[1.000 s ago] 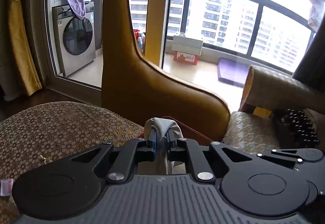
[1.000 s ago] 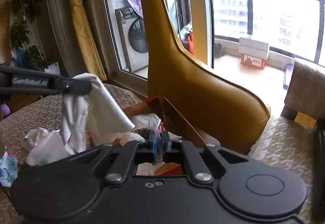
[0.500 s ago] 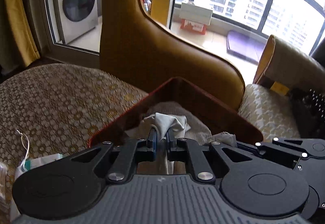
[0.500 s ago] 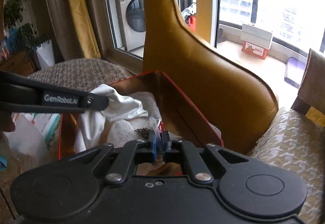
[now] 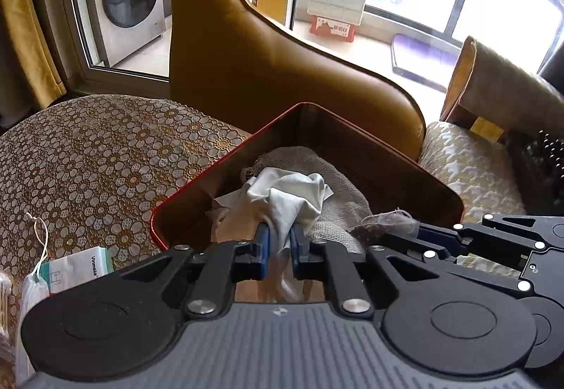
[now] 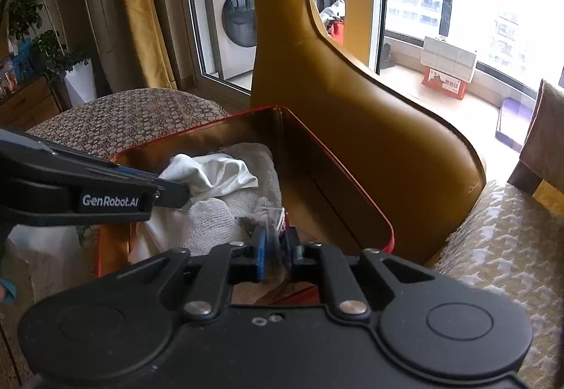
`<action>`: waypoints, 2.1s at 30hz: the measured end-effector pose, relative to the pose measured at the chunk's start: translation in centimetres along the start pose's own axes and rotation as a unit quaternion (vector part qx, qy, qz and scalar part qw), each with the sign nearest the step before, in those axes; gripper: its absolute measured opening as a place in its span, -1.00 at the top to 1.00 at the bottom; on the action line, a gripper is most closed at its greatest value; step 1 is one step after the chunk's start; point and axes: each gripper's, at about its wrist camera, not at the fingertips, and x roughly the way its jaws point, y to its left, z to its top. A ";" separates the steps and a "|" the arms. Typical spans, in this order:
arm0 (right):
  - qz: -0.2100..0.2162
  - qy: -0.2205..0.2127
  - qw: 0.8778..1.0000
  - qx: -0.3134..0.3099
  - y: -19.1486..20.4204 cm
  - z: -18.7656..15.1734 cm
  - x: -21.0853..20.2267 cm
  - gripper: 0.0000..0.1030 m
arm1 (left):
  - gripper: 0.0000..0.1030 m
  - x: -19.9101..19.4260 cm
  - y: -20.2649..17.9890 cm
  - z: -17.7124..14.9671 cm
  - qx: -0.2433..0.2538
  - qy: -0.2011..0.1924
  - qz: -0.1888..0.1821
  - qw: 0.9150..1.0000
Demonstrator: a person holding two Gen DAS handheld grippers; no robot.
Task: Organize soft objects
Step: 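Open the left tool over the red box while the right tool releases the bag into it, then move both tools back over the table toward the blue mask and bunny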
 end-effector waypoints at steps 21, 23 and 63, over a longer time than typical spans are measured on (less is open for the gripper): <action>0.031 -0.055 0.998 0.009 1.9 0.0 -8.6 0.27 | -0.15 -11.6 0.4 -3.2 0.017 -0.079 0.009 0.997; 0.039 -0.057 0.998 0.006 2.7 0.0 -9.8 0.23 | -0.15 -13.1 0.9 -3.9 0.015 -0.084 0.011 0.996; 0.144 -0.065 0.987 -0.035 16.4 -5.1 -15.4 -0.79 | -0.95 -29.6 15.7 -21.5 -0.108 -0.135 0.094 0.980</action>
